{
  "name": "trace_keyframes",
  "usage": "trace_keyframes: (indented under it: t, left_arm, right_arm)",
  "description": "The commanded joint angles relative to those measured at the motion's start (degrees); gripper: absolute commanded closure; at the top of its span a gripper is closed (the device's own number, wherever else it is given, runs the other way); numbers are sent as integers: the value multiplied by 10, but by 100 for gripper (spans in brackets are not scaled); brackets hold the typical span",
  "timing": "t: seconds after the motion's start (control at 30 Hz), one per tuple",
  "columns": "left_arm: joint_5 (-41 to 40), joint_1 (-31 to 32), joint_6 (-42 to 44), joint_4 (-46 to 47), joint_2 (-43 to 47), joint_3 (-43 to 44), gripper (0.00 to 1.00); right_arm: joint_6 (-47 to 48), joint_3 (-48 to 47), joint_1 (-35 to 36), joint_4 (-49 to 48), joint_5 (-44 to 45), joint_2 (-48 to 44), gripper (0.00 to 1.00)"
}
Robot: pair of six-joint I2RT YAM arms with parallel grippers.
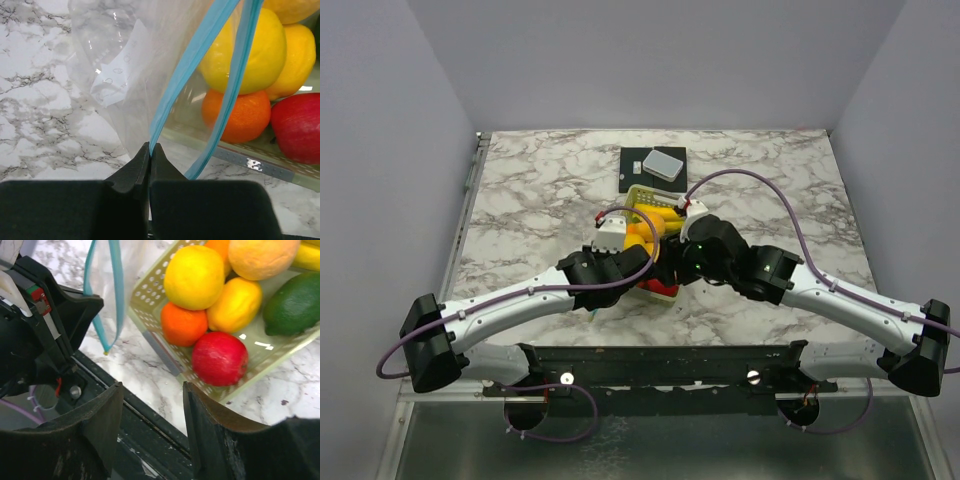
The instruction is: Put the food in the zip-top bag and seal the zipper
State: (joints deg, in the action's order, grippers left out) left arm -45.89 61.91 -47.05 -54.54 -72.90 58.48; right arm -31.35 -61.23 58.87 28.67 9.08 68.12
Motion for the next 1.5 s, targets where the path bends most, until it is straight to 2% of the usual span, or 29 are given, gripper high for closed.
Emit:
trace_keyframes:
  t: [0.0, 0.17, 0.9, 1.47]
  left_arm:
    - [10, 1, 18, -21, 20, 34, 100]
    - [24, 1, 32, -39, 20, 69, 100]
    - [53, 2, 51, -61, 21, 136, 100]
    - [69, 1, 50, -62, 36, 159, 100]
  right_arm:
    - [-18, -2, 4, -55, -61, 5, 43]
    - [-33, -24, 4, -82, -78, 43, 43]
    - [-87, -85, 4, -135, -15, 137, 40]
    - [-106, -60, 4, -137, 43, 147, 56]
